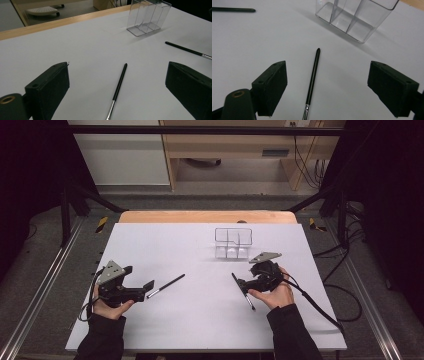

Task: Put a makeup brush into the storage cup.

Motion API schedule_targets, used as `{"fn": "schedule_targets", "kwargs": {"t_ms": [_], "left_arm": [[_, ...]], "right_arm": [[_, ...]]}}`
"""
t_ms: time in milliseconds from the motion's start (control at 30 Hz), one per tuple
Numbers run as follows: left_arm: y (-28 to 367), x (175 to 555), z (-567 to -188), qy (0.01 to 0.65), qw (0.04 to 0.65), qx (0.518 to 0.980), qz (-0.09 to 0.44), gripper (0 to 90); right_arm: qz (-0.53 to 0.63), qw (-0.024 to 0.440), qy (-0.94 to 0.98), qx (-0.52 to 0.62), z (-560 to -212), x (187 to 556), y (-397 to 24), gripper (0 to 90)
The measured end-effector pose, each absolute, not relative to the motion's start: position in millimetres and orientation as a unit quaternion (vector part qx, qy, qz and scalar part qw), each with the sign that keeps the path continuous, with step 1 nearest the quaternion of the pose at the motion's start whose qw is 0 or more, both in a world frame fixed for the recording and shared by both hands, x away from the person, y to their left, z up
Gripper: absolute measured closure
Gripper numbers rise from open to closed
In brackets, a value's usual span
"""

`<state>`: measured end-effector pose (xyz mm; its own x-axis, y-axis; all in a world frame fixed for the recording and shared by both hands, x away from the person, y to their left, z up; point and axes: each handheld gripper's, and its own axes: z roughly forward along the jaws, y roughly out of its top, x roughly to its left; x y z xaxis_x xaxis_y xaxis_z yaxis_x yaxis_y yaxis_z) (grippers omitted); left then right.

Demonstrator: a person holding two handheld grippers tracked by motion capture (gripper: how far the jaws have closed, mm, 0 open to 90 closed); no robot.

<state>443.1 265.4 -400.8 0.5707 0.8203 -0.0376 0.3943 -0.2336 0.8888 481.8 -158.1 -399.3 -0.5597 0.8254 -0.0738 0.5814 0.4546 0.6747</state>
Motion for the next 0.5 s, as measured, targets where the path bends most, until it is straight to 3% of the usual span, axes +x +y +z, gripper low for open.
{"fn": "schedule_targets", "kwargs": {"t_ms": [500], "left_arm": [[263.6,443.5,-402.0,0.402,0.466,0.756,0.225,4.5]], "right_arm": [[0.266,0.18,0.845,0.428,-410.2,493.3,-144.7,24.1]]}}
